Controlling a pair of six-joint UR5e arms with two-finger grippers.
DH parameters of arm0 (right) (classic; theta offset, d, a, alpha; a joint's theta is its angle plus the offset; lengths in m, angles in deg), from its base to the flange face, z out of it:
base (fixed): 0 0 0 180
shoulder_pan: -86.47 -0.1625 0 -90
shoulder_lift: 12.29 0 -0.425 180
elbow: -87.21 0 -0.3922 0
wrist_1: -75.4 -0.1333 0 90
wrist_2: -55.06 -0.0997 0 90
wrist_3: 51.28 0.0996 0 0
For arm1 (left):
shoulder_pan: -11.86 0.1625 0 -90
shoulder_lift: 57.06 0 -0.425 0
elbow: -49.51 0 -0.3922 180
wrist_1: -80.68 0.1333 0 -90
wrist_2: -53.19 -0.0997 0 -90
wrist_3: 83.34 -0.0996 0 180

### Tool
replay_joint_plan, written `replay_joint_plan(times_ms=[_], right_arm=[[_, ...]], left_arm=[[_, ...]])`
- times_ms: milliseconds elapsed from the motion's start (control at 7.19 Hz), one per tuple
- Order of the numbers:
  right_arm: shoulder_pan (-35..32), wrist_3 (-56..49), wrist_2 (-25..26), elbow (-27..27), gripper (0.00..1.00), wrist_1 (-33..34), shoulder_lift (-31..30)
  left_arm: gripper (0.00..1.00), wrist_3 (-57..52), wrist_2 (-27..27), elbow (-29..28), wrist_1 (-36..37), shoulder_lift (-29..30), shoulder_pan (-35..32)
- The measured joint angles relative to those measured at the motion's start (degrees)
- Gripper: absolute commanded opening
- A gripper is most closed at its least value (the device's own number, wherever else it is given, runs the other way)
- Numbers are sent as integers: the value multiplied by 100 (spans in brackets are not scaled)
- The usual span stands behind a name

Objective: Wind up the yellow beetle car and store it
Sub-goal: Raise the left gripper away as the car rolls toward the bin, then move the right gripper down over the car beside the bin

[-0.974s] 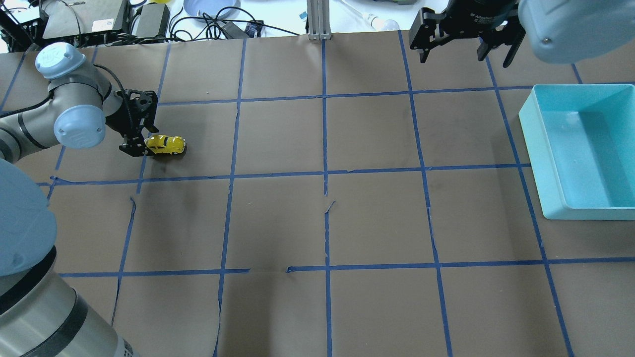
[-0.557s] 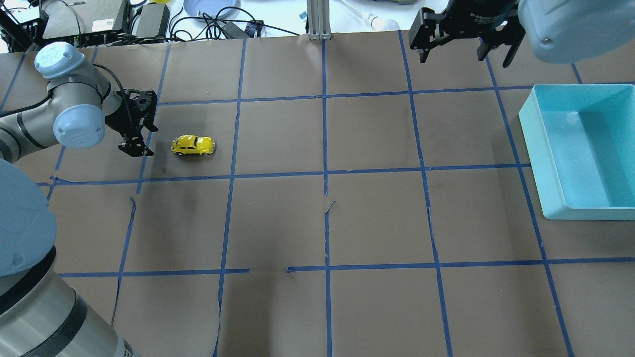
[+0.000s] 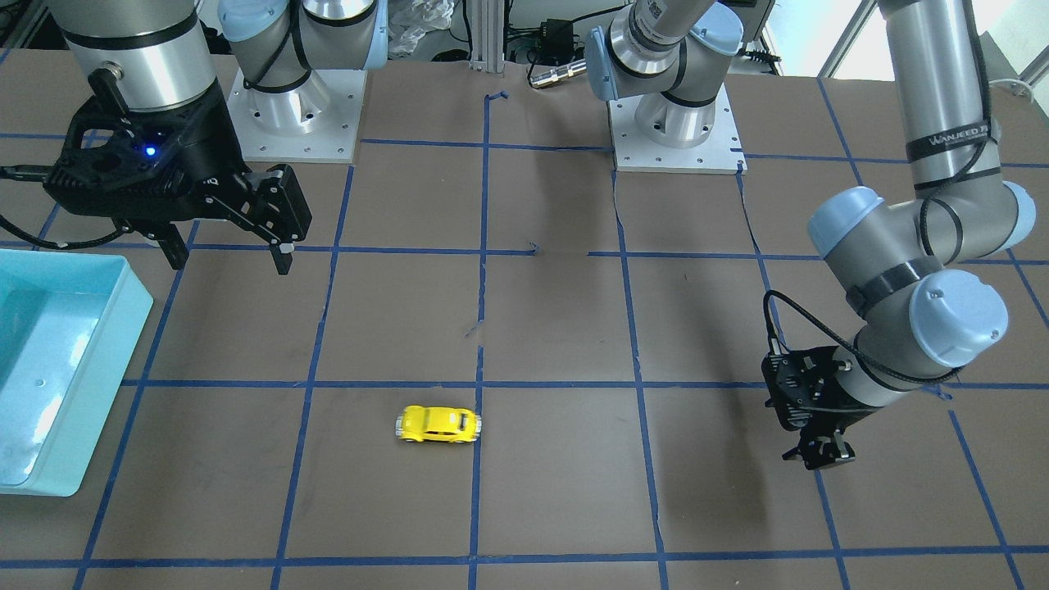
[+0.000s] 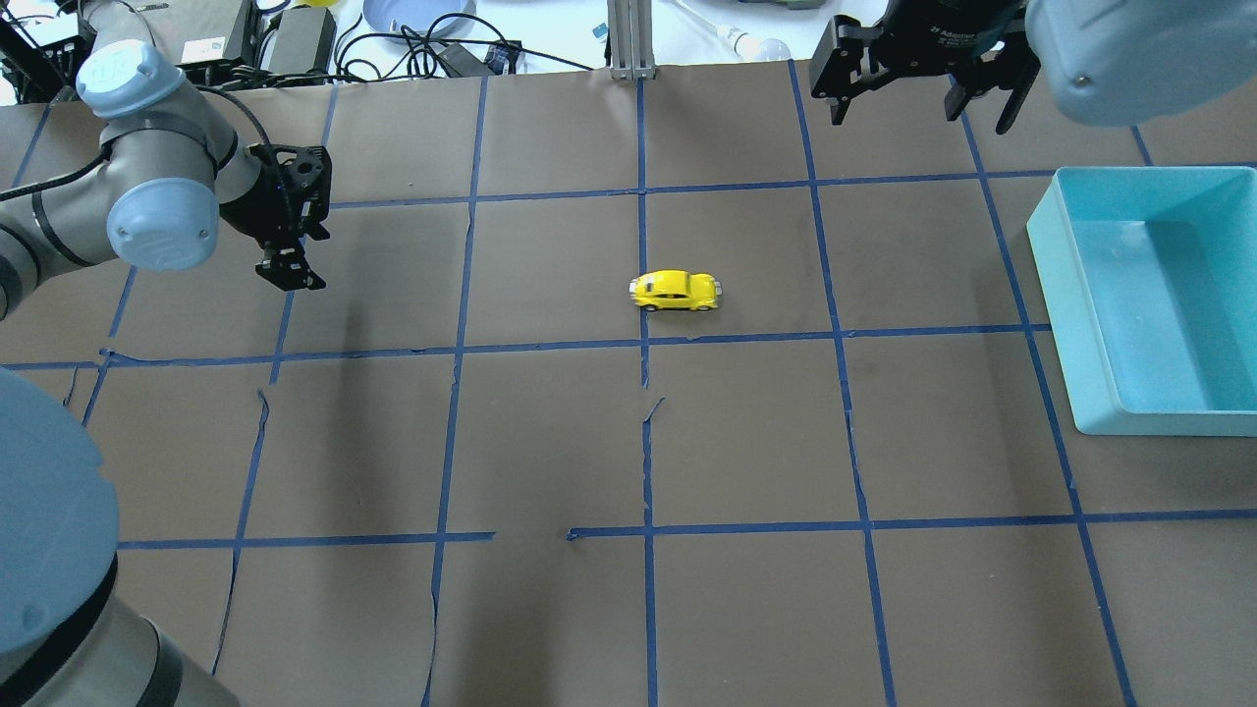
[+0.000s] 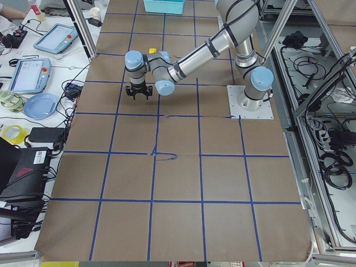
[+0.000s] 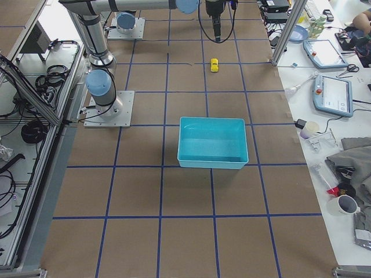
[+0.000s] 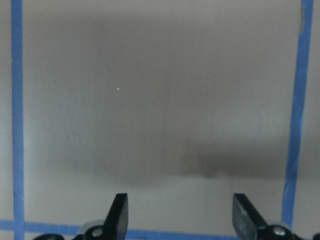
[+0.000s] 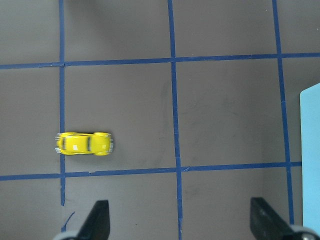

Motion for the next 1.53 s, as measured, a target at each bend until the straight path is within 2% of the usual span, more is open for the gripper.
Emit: replay_joint_plan(times_ms=[418, 696, 1113, 1253, 1392, 1531], right_arm=[[0, 0, 0, 0, 100, 0, 0], [0, 0, 0, 0, 100, 0, 0], [0, 0, 0, 0, 100, 0, 0], [0, -1, 2, 0, 100, 0, 0], [0, -15, 8, 0, 100, 0, 1], [13, -121, 14, -5, 100, 0, 15]], left_arm=[[78, 2014, -56, -136, -941, -883, -884], [83, 3146, -99, -145, -1494, -1404, -1211], [85, 4491, -127, -160, -2210, -2017, -1274], [85, 5212, -135, -162, -2319, -2201, -1277], [92, 5966, -143, -162, -2412, -2380, -1277], [93, 6728, -187, -150, -2462, -2527, -1272]])
